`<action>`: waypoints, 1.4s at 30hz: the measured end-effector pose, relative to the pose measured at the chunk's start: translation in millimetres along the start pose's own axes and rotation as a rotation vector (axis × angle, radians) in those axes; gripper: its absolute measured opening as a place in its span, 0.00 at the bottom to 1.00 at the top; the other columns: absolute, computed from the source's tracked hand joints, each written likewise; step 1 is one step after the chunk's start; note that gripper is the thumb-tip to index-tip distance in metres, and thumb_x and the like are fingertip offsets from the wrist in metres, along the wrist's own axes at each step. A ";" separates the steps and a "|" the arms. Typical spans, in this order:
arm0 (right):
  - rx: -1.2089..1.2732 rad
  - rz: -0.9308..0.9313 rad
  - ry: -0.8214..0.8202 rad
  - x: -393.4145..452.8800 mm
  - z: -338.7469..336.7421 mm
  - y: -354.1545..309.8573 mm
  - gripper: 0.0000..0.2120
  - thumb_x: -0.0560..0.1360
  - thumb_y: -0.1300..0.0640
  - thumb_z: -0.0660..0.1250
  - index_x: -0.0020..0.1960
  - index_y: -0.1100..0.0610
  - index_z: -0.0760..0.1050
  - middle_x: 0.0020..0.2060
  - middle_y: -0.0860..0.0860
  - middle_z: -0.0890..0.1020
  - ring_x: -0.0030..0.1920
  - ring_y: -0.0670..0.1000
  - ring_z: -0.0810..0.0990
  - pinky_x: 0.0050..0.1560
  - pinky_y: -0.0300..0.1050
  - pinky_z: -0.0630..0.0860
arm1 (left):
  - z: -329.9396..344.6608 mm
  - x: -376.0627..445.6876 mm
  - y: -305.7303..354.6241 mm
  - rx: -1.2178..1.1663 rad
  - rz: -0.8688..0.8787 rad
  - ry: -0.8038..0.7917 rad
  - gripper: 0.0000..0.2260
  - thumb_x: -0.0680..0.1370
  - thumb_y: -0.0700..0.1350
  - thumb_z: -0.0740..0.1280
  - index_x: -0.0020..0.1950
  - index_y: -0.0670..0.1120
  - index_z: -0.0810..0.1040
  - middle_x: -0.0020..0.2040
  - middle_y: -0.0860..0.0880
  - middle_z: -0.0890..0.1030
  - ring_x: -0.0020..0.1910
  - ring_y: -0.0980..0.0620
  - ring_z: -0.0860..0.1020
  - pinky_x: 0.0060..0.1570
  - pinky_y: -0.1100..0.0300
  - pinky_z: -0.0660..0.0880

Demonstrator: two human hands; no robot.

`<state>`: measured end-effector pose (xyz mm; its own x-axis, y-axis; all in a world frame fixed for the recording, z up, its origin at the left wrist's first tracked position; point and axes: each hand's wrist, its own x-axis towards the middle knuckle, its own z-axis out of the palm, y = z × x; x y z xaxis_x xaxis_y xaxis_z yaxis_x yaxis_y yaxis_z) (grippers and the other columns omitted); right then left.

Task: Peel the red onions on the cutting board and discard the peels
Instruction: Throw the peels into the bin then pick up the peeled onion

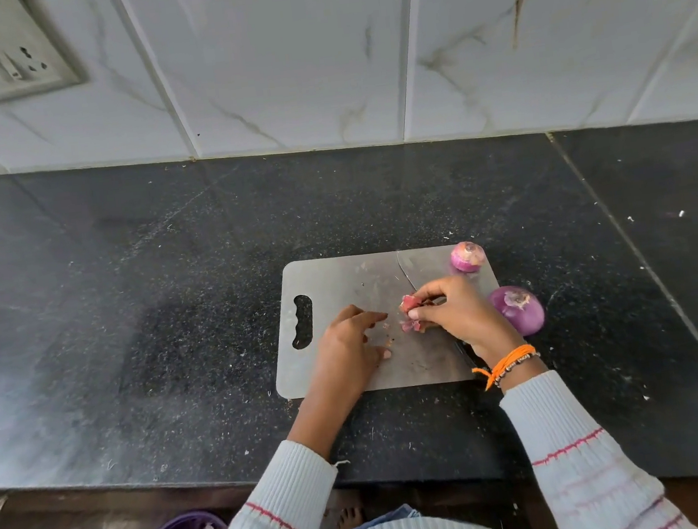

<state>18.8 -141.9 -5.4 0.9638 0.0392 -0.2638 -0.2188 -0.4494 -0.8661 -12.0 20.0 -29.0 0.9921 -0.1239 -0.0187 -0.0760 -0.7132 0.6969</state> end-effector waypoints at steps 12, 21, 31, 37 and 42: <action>0.028 -0.022 -0.003 -3.3 -4.7 5.5 0.07 0.70 0.67 0.71 0.46 0.58 0.80 0.45 0.57 0.83 0.42 0.53 0.83 0.49 0.52 0.81 | 21.1 6.9 -6.8 0.145 0.043 0.212 0.07 0.72 0.45 0.71 0.49 0.49 0.84 0.44 0.53 0.80 0.45 0.50 0.75 0.42 0.64 0.67; 0.030 -0.032 -0.011 -15.7 -7.7 9.1 0.07 0.71 0.70 0.69 0.49 0.65 0.79 0.39 0.51 0.82 0.38 0.52 0.83 0.45 0.47 0.82 | 23.7 7.9 8.5 0.519 0.114 0.298 0.07 0.64 0.38 0.75 0.31 0.50 0.81 0.31 0.54 0.79 0.34 0.48 0.74 0.39 0.58 0.53; 0.229 0.015 -0.087 -18.3 0.0 3.7 0.08 0.70 0.69 0.70 0.46 0.61 0.79 0.46 0.57 0.83 0.47 0.55 0.82 0.51 0.50 0.81 | 34.7 0.1 16.7 0.486 -0.076 0.270 0.06 0.77 0.40 0.57 0.52 0.45 0.72 0.50 0.49 0.72 0.50 0.48 0.68 0.45 0.55 0.54; 0.453 0.066 -0.350 -29.0 28.1 -19.6 0.06 0.71 0.71 0.67 0.46 0.63 0.78 0.44 0.56 0.83 0.42 0.50 0.83 0.42 0.36 0.80 | -0.4 -42.5 5.2 -0.308 -0.342 0.400 0.09 0.79 0.35 0.55 0.42 0.45 0.68 0.38 0.50 0.71 0.39 0.52 0.68 0.38 0.60 0.62; 0.495 0.069 -0.515 -45.4 68.5 -40.9 0.07 0.72 0.73 0.66 0.43 0.63 0.78 0.42 0.55 0.82 0.36 0.46 0.83 0.39 0.34 0.79 | -29.2 -83.9 -14.4 -0.738 -0.524 0.528 0.14 0.81 0.36 0.54 0.36 0.47 0.68 0.33 0.49 0.68 0.33 0.54 0.65 0.32 0.61 0.62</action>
<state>-26.4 -64.1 13.0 0.7779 0.4963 -0.3855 -0.4375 -0.0128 -0.8991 -91.3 60.8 -16.5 0.8144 0.5223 -0.2531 0.2796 0.0291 0.9597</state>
